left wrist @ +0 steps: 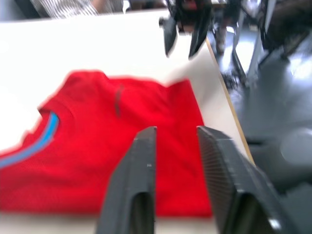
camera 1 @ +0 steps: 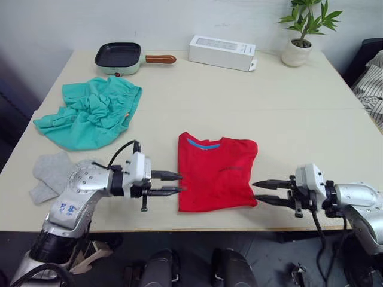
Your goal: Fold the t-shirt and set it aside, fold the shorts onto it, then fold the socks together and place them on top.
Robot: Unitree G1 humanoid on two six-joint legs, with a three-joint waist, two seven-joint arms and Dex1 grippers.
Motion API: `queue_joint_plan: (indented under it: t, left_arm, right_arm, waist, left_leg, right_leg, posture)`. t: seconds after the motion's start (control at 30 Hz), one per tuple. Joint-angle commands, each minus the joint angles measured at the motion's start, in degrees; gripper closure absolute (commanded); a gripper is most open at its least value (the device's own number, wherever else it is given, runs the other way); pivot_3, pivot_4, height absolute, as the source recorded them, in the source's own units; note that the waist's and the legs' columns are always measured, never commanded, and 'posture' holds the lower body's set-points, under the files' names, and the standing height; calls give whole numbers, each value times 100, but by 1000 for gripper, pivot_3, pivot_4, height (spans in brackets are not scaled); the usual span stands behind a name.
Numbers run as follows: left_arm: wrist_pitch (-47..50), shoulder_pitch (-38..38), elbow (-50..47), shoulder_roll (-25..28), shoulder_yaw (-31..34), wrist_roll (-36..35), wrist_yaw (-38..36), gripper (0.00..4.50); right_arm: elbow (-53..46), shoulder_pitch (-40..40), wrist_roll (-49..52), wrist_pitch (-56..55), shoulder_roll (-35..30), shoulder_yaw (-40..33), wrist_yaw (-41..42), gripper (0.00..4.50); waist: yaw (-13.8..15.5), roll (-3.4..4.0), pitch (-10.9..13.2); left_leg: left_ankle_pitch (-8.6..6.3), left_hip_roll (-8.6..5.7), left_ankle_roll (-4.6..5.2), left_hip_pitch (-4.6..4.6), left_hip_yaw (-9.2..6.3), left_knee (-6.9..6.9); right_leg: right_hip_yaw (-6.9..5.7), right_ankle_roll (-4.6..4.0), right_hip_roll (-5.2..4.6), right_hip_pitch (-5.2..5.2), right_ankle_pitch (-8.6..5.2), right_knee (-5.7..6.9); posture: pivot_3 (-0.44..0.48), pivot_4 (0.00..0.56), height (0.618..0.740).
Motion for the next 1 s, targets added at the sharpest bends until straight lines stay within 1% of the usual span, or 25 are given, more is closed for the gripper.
queue_joint_plan:
  t: [0.03,0.07,0.17,0.2,0.23,0.3,0.4,0.47,0.5,0.6,0.67,0.8,0.87,0.93,1.0]
  left_arm:
    - [157,-344,240,-313,-311,145,120,4442]
    - [78,-402,383,-407,-469,329,118,4500]
    - [-186,-537,974,-791,-907,873,257,4500]
    - [-273,-566,1163,-896,-1005,1055,331,4500]
    - [-375,-595,1327,-904,-1197,1339,337,4500]
    - [-575,-583,1506,-941,-1405,1672,351,4500]
    - [-574,-462,1600,-1003,-1496,1902,501,4500]
    - [-547,-382,1643,-1001,-1497,2029,589,4500]
    - [-503,-346,1653,-986,-1490,2080,629,4500]
    - [-464,-248,1647,-941,-1429,2121,711,4500]
    - [-555,-203,1655,-975,-1336,2060,760,4500]
    - [-635,-229,1676,-975,-1199,1935,684,4500]
    - [-554,-370,1667,-1117,-954,1610,670,4500]
    - [-419,-623,1743,-1317,-660,1313,750,4500]
    - [-450,-925,2024,-1521,-449,1310,989,4500]
  right_arm:
    - [-269,-263,-212,163,638,329,-453,4322]
    - [-184,-325,-443,65,841,487,-510,4483]
    - [295,-543,-979,-196,1381,784,-683,4483]
    - [463,-617,-1124,-276,1479,814,-708,4483]
    - [755,-722,-1264,-395,1584,789,-776,4483]
    - [1267,-904,-1406,-512,1736,682,-897,4483]
    - [2146,-1182,-1621,-747,1850,493,-1094,4483]
    - [2644,-1401,-1541,-613,2012,191,-1475,4483]
    - [2846,-1510,-1494,-477,2068,46,-1667,4483]
    - [3432,-1741,-1792,-522,2007,-114,-2035,4483]
    - [3640,-1844,-1777,-500,2020,-278,-2220,4483]
    - [3523,-1985,-1379,-310,2123,-673,-2223,4483]
    - [3088,-2069,-1023,-15,2179,-836,-2112,4483]
    - [2462,-2050,-820,241,2151,-695,-1732,4483]
    - [2002,-2002,-874,362,2192,-401,-1505,4483]
  waist:
    - [-2,-1,-1]
    - [-6,-2,-2]
    - [-9,-3,-2]
    - [-13,-2,-2]
    - [-15,-3,-2]
    - [-22,-3,-2]
    - [-19,-3,-2]
    - [-25,-3,-2]
    - [-31,-2,-2]
    - [-40,1,-5]
    - [-33,1,-7]
    - [-40,1,-7]
    - [-45,2,-6]
    - [-48,8,-3]
    - [-48,9,-2]
  left_leg:
    - [5,1,2,-2,0,-2]
    - [8,1,8,-2,2,-3]
    - [11,-6,10,0,13,-19]
    - [12,-9,14,-1,21,-19]
    - [13,-11,19,-4,27,-18]
    - [16,-14,26,-4,33,-14]
    - [15,-12,33,-3,37,-6]
    - [14,-11,32,-3,35,-8]
    - [13,-8,30,0,34,-8]
    - [14,-5,27,9,34,-7]
    - [14,-4,26,11,34,-7]
    - [13,-3,24,11,33,-8]
    - [13,-3,24,9,34,-10]
    - [14,-2,24,5,34,-12]
    - [15,-1,24,-3,34,-11]
  right_leg:
    - [0,0,8,-1,0,0]
    - [1,0,17,-4,0,1]
    - [-13,-2,36,-9,-1,1]
    - [-30,-2,38,-11,-1,1]
    - [-34,-1,36,-17,-1,2]
    - [-34,5,35,-15,2,0]
    - [-31,7,29,-16,4,2]
    - [-28,6,23,-17,4,3]
    - [-24,6,19,-14,4,3]
    - [-10,6,14,-9,4,7]
    - [8,5,11,-8,3,8]
    - [26,4,3,-8,3,7]
    - [27,4,3,-12,3,8]
    - [28,4,3,-18,3,10]
    - [28,4,5,-26,3,14]
  posture:
    - [0,150,740]
    - [0,150,740]
    - [0,150,740]
    - [0,150,740]
    - [0,150,740]
    - [0,150,740]
    - [0,150,740]
    - [0,150,740]
    - [0,150,740]
    - [0,150,740]
    - [0,150,740]
    - [0,150,740]
    - [0,150,740]
    - [0,150,740]
    - [0,150,740]
